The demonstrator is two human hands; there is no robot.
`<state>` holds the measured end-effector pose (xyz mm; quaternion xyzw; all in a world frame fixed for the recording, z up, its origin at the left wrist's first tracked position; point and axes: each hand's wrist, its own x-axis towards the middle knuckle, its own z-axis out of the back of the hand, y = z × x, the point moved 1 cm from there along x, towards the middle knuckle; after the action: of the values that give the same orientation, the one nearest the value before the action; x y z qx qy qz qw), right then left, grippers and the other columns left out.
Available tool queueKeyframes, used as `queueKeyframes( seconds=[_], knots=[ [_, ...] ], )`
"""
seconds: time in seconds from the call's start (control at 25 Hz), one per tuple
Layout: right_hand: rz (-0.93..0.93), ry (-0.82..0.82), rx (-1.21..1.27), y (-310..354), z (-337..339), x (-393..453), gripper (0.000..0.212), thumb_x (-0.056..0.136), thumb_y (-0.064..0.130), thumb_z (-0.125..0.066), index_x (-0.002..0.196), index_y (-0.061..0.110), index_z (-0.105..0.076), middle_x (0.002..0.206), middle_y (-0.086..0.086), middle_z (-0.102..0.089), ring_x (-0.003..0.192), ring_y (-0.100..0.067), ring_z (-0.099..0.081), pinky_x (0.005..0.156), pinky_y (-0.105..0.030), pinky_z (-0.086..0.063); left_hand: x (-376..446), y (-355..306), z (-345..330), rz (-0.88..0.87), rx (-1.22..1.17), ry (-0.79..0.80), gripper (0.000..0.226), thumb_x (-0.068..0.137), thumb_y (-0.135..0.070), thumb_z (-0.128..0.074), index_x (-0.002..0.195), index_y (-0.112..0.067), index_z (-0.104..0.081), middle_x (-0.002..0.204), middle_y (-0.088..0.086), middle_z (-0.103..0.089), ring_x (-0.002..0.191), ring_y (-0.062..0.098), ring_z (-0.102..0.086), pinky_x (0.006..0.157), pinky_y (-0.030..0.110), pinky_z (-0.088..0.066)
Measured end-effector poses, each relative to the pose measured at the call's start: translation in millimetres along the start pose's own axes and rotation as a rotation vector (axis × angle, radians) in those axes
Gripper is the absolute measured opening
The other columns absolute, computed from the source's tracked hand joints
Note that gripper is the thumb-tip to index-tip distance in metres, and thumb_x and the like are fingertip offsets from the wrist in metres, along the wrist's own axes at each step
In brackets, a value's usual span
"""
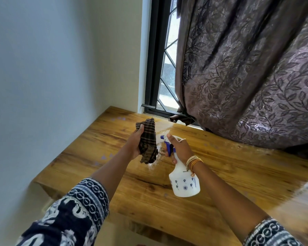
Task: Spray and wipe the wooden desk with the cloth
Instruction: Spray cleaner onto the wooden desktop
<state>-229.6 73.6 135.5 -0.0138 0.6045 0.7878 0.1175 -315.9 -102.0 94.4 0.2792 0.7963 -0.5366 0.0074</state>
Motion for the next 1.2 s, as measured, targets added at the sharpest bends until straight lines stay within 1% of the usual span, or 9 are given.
queueKeyframes(
  seconds=[0.08,0.2,0.4,0.52,0.68,0.72,0.84,1.0,1.2],
  knots=[
    [0.018,0.045,-0.003,3,1,-2,0.064,0.094,0.057,-0.048,0.086,-0.004,-0.065,0.085,-0.03,-0.069,0.031,-0.015,-0.048,0.035,-0.021,-0.04,1,0,0,0.008,0.003,-0.003,0.055,0.099,-0.055,-0.038,0.132,-0.013,-0.052,0.129,0.02,-0.061,0.118,0.039,-0.059,0.1,0.055,-0.046],
    [0.033,0.076,-0.053,2,3,1,0.087,0.08,0.075,-0.048,0.099,-0.007,-0.065,0.094,-0.029,-0.07,0.037,-0.008,-0.052,0.041,-0.018,-0.044,3,-1,1,0.015,0.015,-0.011,0.055,0.099,-0.055,-0.037,0.133,-0.013,-0.051,0.129,0.02,-0.061,0.118,0.039,-0.059,0.099,0.054,-0.046],
    [0.003,0.057,-0.045,6,6,-1,0.057,0.097,0.052,-0.045,0.085,-0.002,-0.061,0.051,-0.006,-0.063,0.029,-0.015,-0.046,0.036,-0.019,-0.039,6,0,-1,0.015,0.001,-0.012,0.056,0.1,-0.054,-0.038,0.132,-0.011,-0.053,0.128,0.02,-0.062,0.119,0.039,-0.059,0.098,0.052,-0.047],
    [0.023,0.087,0.009,3,4,1,0.052,0.099,0.046,-0.046,0.084,-0.002,-0.059,0.057,-0.005,-0.062,0.031,-0.01,-0.049,0.033,-0.018,-0.037,8,0,0,0.019,0.002,-0.02,0.058,0.098,-0.056,-0.04,0.133,-0.012,-0.053,0.128,0.02,-0.063,0.118,0.039,-0.06,0.097,0.052,-0.048],
    [0.034,0.05,-0.064,1,8,9,0.09,0.081,0.074,-0.047,0.104,-0.012,-0.06,0.066,-0.008,-0.062,0.037,-0.005,-0.048,0.04,-0.013,-0.04,10,-1,2,0.023,0.0,-0.022,0.057,0.098,-0.055,-0.041,0.136,-0.014,-0.049,0.128,0.018,-0.062,0.116,0.037,-0.061,0.093,0.05,-0.05],
    [0.032,0.061,-0.061,-1,9,12,0.085,0.084,0.071,-0.047,0.104,-0.011,-0.061,0.063,-0.005,-0.062,0.038,-0.003,-0.049,0.041,-0.01,-0.04,10,-1,2,0.026,0.0,-0.024,0.057,0.098,-0.055,-0.041,0.136,-0.014,-0.049,0.128,0.018,-0.062,0.116,0.037,-0.061,0.091,0.049,-0.051],
    [0.028,0.044,-0.062,6,9,11,0.051,0.098,0.049,-0.046,0.09,0.002,-0.065,0.06,-0.002,-0.065,0.034,-0.004,-0.051,0.04,-0.015,-0.043,9,-2,0,0.031,0.001,-0.024,0.056,0.098,-0.055,-0.04,0.135,-0.013,-0.049,0.128,0.019,-0.062,0.116,0.038,-0.061,0.085,0.047,-0.052],
    [0.052,0.032,-0.03,4,9,11,0.051,0.099,0.043,-0.048,0.063,0.007,-0.055,0.05,-0.003,-0.059,0.029,-0.005,-0.047,0.037,-0.017,-0.038,13,-1,0,0.041,0.018,-0.026,0.057,0.098,-0.055,-0.04,0.135,-0.013,-0.049,0.127,0.02,-0.062,0.116,0.038,-0.06,0.089,0.048,-0.051],
    [-0.048,0.032,0.026,-9,30,17,0.063,0.084,0.071,-0.052,0.097,0.012,-0.07,0.067,-0.003,-0.072,0.04,-0.01,-0.056,0.049,-0.023,-0.048,19,3,-2,0.056,0.022,-0.013,0.055,0.1,-0.053,-0.038,0.134,-0.012,-0.051,0.127,0.019,-0.062,0.116,0.038,-0.06,0.092,0.049,-0.05]
  ],
)
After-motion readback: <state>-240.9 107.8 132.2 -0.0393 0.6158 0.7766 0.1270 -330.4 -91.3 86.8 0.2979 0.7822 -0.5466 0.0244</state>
